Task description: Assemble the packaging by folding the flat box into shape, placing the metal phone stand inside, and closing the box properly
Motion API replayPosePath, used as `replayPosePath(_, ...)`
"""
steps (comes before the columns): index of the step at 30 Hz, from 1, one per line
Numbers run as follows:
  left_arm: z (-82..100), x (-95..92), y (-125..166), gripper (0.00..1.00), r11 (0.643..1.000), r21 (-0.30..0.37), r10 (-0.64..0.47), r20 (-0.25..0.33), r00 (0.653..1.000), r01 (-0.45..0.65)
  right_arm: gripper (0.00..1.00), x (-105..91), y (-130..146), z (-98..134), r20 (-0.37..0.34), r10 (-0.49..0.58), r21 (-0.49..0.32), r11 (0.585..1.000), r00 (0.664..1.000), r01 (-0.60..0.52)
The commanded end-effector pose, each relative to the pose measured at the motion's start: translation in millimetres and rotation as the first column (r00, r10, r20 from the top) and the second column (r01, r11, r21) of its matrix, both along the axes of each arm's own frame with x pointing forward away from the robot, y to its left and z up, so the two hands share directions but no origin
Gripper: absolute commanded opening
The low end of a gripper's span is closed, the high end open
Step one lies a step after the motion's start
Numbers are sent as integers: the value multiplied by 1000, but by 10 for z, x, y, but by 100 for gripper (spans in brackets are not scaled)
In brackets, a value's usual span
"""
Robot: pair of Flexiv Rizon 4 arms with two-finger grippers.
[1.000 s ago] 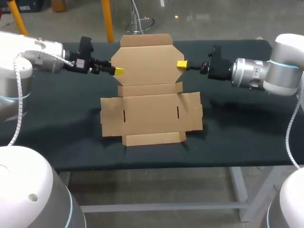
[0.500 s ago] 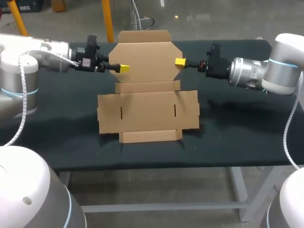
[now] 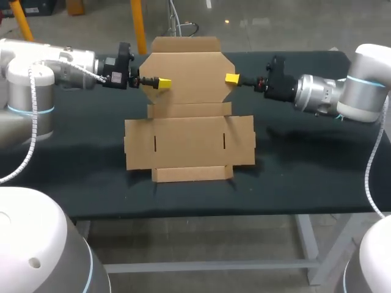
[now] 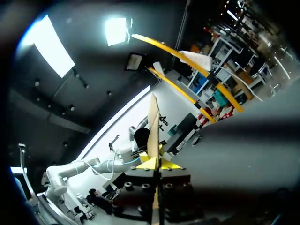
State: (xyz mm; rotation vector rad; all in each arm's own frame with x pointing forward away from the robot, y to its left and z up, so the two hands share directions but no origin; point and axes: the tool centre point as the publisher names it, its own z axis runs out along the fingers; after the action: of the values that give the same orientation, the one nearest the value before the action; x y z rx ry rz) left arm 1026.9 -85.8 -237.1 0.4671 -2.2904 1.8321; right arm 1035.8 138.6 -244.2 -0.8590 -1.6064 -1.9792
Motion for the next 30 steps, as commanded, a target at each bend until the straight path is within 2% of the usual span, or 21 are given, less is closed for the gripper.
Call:
replayPosePath(1, -15, 35, -12, 38, 1000, -7, -21, -1, 1000, 21, 0, 20, -1, -11, 6, 5, 10, 1000, 1000, -5)
replayPosePath(3, -14, 38, -15, 37, 1000, -10, -23, 1, 1000, 23, 0, 22, 0, -6, 7, 5, 11, 1000, 1000, -5)
replayPosePath(7, -11, 41, -26, 28, 1000, -15, -27, 5, 1000, 27, 0, 24, 10, 6, 9, 4, 12, 1000, 1000, -4)
replayPosePath(10, -14, 45, -32, 24, 999, -16, -28, 5, 1000, 28, 0, 25, 17, 15, 11, 5, 10, 1000, 1000, -5)
replayPosePath(12, -16, 46, -33, 15, 999, -17, -29, 5, 1000, 29, 0, 26, 19, 20, 12, 5, 9, 1000, 1000, -5)
replayPosePath(14, -21, 43, -31, 10, 999, -18, -30, 5, 1000, 30, 0, 26, 20, 24, 13, 4, 8, 1000, 1000, -4)
replayPosePath(16, -26, 39, -25, 0, 999, -19, -31, 6, 999, 32, 0, 23, 18, 30, 14, 3, 7, 1000, 1000, -3)
replayPosePath(26, -35, 24, 3, 0, 998, -35, -55, 14, 998, 56, 0, 16, 5, 54, 19, 10, 19, 1000, 1000, -11)
replayPosePath(27, -32, 24, 4, 0, 998, -36, -57, 15, 998, 58, 5, 8, 1, 62, 20, 11, 21, 1000, 1000, -12)
replayPosePath(28, -24, 30, 11, 0, 997, -39, -60, 17, 998, 61, 26, -2, -5, 73, 24, 11, 18, 1000, 1000, -11)
replayPosePath(30, -14, 39, 16, 0, 997, -43, -65, 17, 998, 65, 46, -34, -28, 108, 33, 6, 7, 1000, 999, -6)
